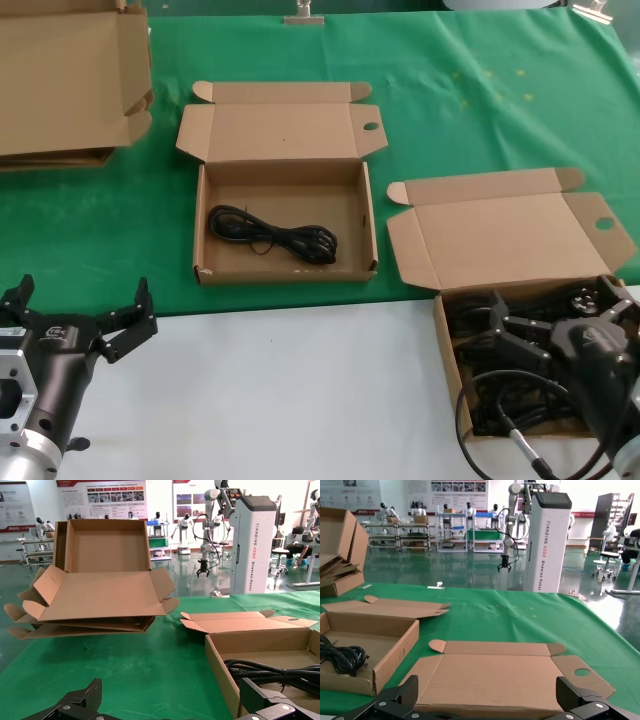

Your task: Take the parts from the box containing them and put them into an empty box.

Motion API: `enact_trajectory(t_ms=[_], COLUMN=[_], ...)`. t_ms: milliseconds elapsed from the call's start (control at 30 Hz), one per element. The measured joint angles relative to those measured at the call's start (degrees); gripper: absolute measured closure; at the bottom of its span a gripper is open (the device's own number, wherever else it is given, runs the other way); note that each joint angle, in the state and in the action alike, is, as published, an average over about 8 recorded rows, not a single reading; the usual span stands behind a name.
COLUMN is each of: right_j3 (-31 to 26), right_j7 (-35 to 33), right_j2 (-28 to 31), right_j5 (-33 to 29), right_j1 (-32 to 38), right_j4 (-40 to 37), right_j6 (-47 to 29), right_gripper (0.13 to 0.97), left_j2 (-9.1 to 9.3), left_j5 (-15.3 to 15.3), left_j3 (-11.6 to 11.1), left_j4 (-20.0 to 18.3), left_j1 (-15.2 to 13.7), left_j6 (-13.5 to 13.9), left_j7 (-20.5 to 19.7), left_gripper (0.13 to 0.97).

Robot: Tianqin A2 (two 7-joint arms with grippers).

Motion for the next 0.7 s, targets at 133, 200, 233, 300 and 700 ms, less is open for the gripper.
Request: enact_trajectory(t_ms=[133, 200, 233, 300, 700], right_j3=[0.0, 0.0, 0.0, 0.0, 0.0], right_j7=[0.0, 0.0, 0.0, 0.0, 0.0], right_j2=[0.0, 0.0, 0.0, 0.0, 0.0], right_j5=[0.0, 0.0, 0.0, 0.0, 0.0], right_j1=[0.0, 0.0, 0.0, 0.0, 0.0], right_j4=[0.0, 0.0, 0.0, 0.0, 0.0], right_j6=[0.0, 0.0, 0.0, 0.0, 0.0], right_gripper=[0.129, 0.129, 0.129, 0.129, 0.129], left_j2=[0.0, 0.0, 0.0, 0.0, 0.0], left_j5=[0.0, 0.0, 0.0, 0.0, 0.0], left_j3=[0.0, 0.0, 0.0, 0.0, 0.0], left_j4=[0.0, 0.0, 0.0, 0.0, 0.0], left_j1=[0.0, 0.0, 0.0, 0.0, 0.0], left_j6=[0.0, 0.0, 0.0, 0.0, 0.0], left_j7=[0.0, 0.0, 0.0, 0.0, 0.0], left_gripper=[0.132, 0.132, 0.132, 0.132, 0.132])
